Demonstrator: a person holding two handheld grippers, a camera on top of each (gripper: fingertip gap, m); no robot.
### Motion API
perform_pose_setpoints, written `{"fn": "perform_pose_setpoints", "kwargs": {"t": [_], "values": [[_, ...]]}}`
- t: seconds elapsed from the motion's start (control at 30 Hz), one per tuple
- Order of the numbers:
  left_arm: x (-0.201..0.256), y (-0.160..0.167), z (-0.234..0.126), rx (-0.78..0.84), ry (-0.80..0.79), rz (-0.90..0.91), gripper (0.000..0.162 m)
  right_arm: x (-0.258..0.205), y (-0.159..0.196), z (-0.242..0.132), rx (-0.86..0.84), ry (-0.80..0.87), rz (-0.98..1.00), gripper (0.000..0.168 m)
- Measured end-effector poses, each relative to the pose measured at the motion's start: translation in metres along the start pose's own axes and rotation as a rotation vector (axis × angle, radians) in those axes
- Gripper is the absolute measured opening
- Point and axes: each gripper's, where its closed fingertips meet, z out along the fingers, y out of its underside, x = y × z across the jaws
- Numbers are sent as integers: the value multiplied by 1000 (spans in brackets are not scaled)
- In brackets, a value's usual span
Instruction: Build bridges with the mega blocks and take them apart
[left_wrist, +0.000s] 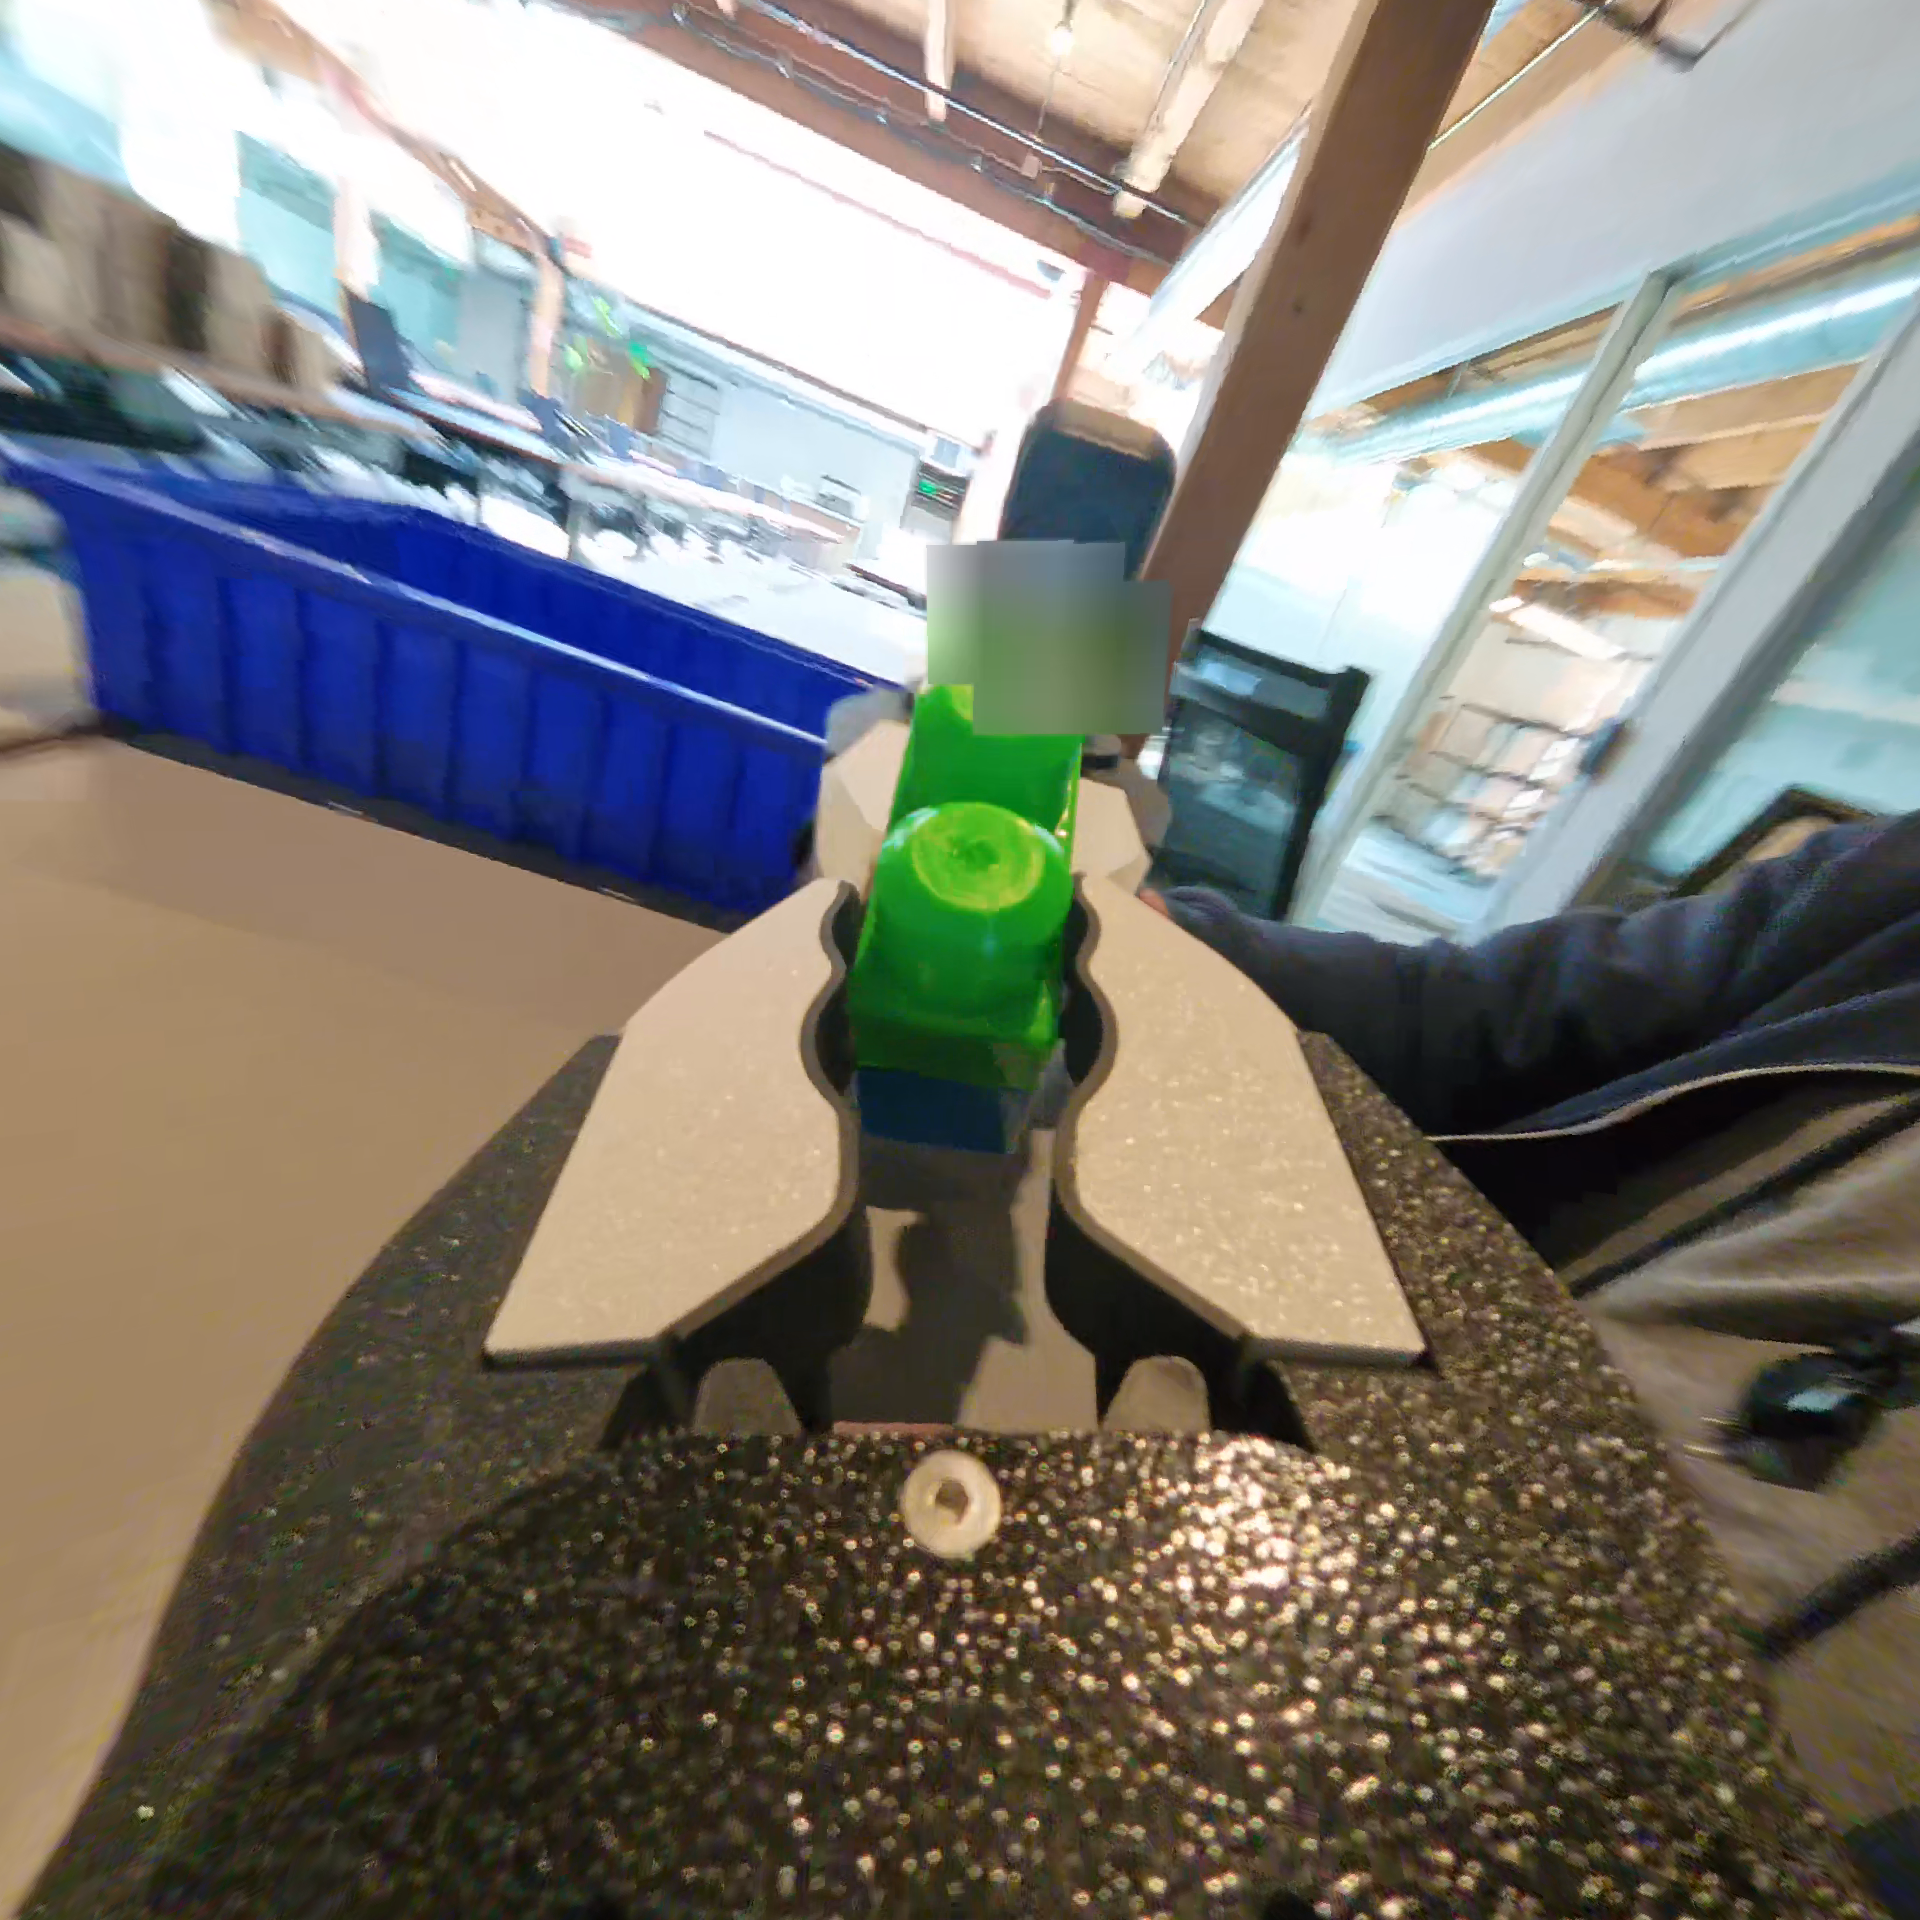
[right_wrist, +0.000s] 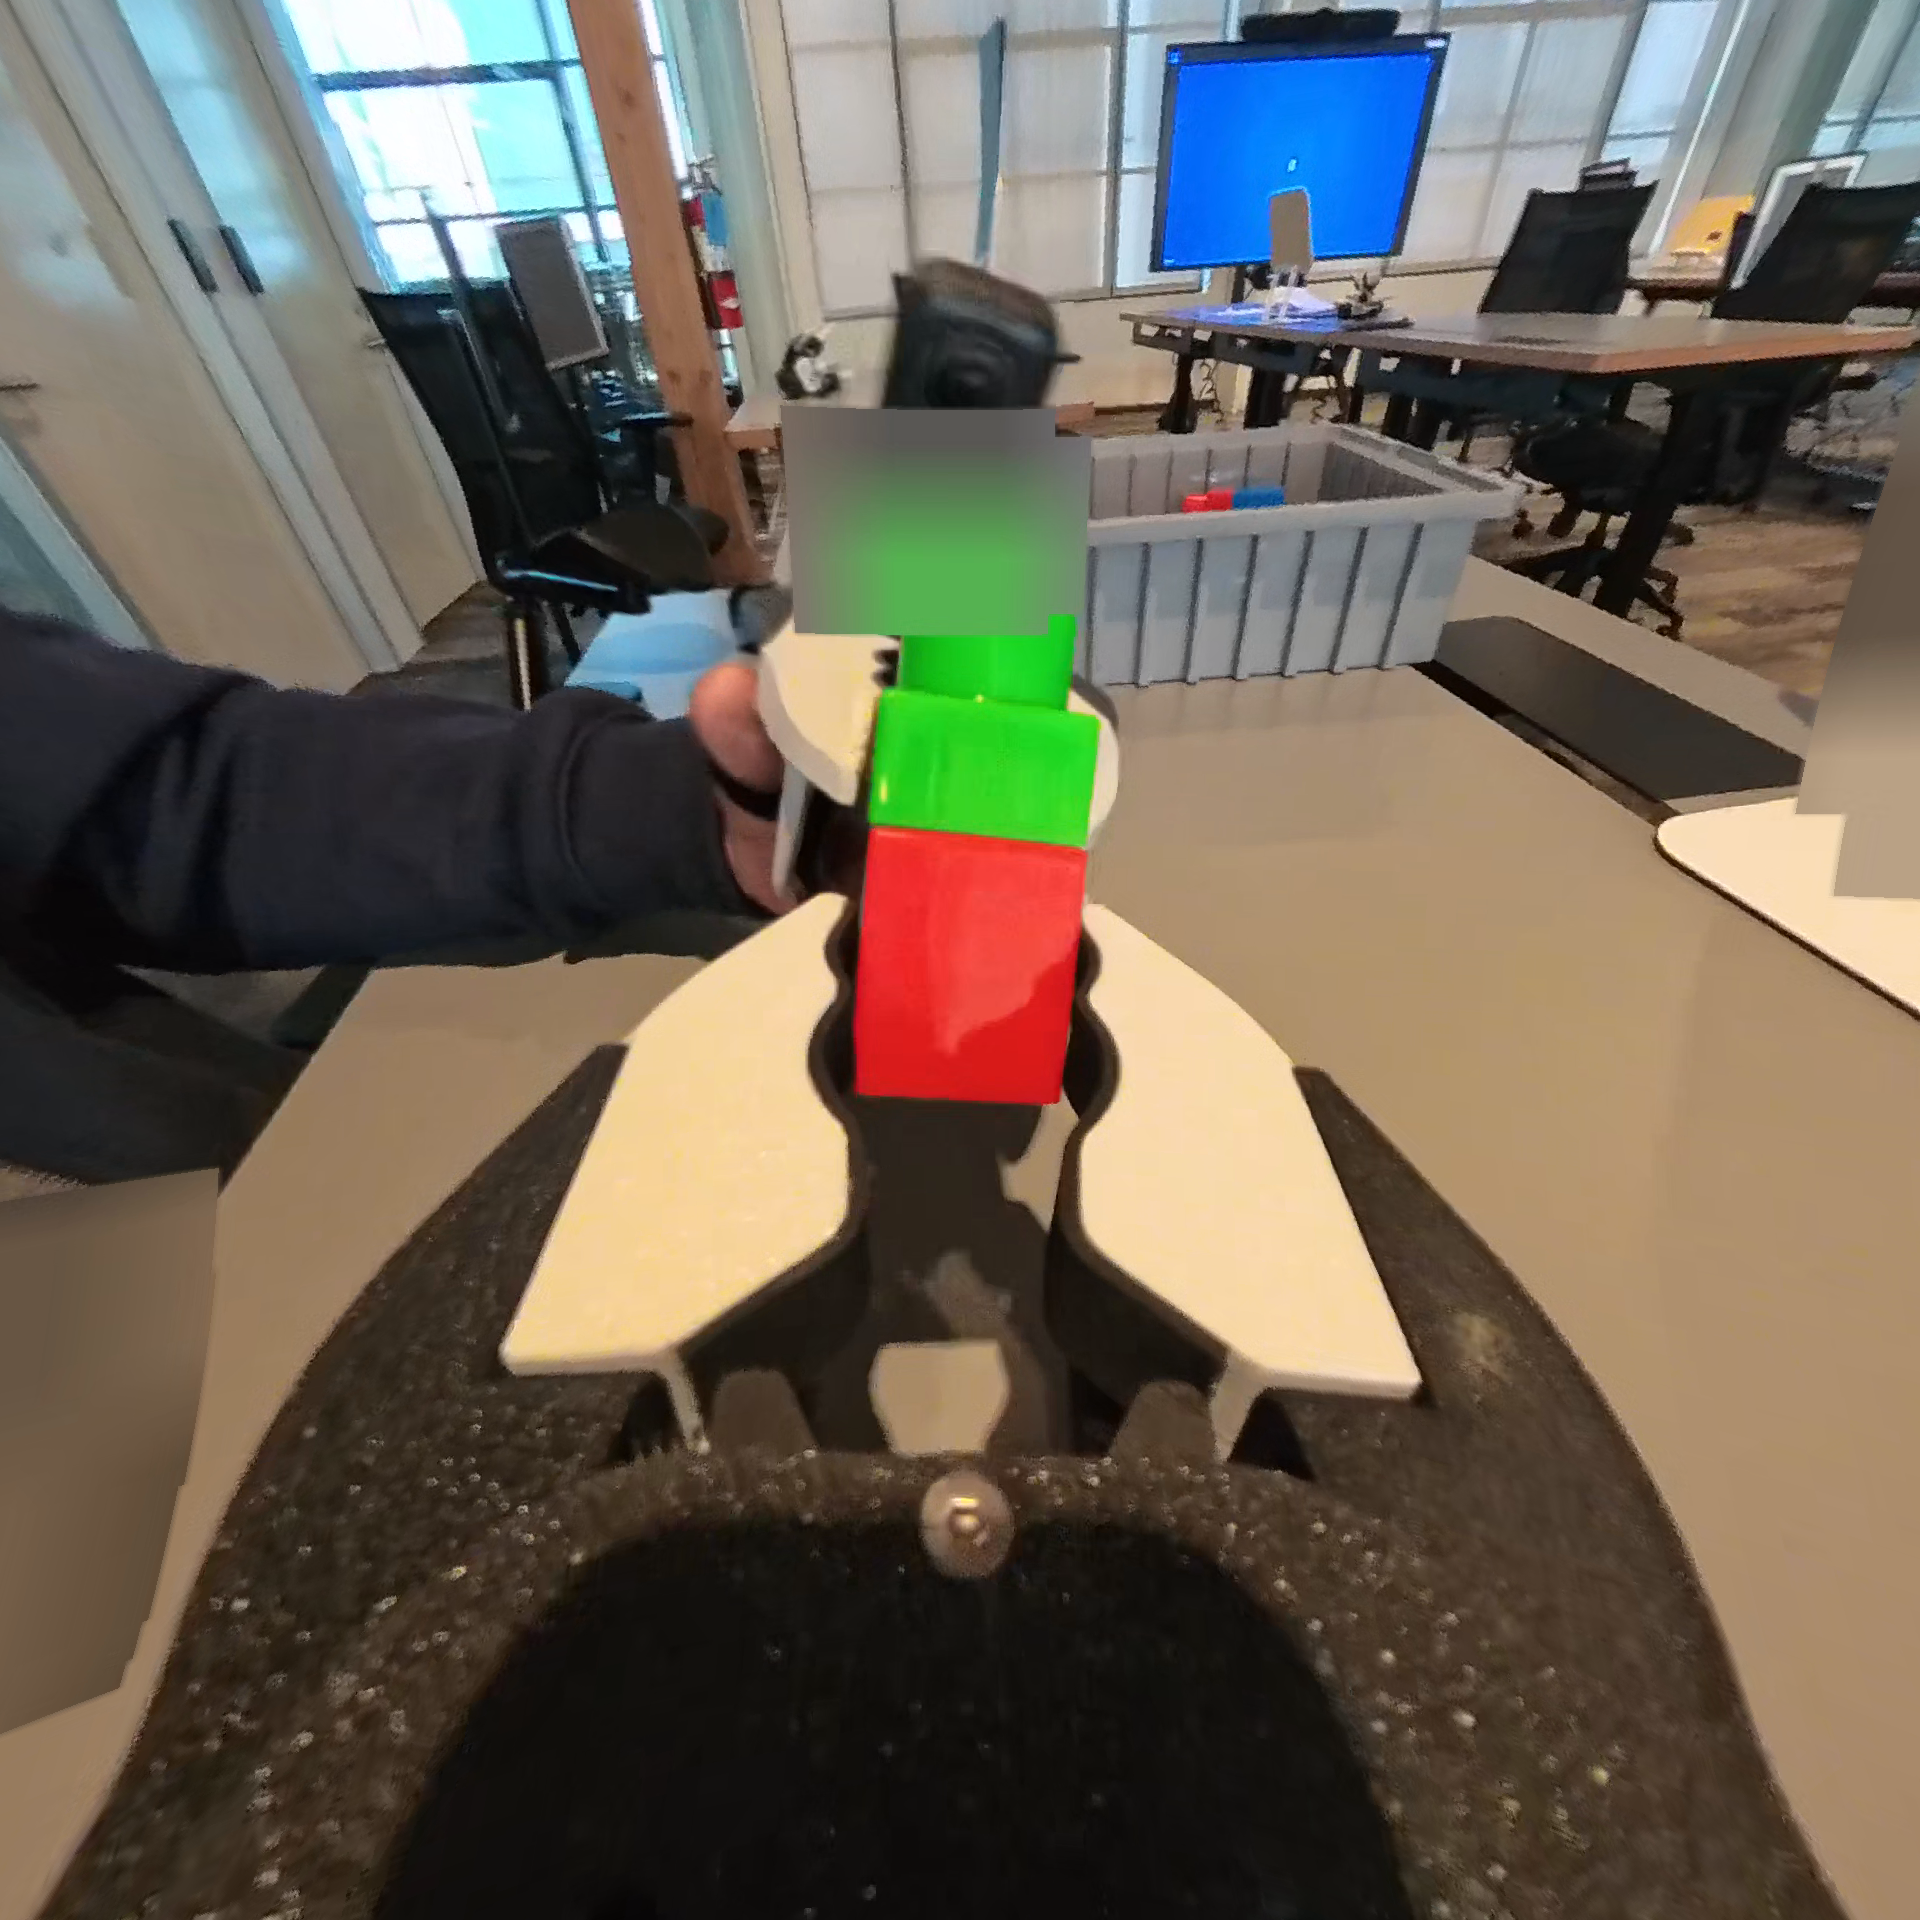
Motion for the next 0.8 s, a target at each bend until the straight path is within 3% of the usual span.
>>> {"fn": "perform_pose_setpoints", "kwargs": {"t": [0.23, 0.5, 0.7, 0.8], "values": [[5, 11, 6, -60, 56, -147, 37, -4, 6, -9, -49, -33, -74, 38], [-7, -7, 1, -54, -183, 258, 35, 9, 5, -2, -76, 66, 41, 37], [-8, -19, -1, -12, -287, 401, 36, 14, 2, -1, -52, 81, 175, 36], [-7, -25, -3, 39, -266, 336, 36, 15, 3, -4, -66, 102, 71, 36]]}}
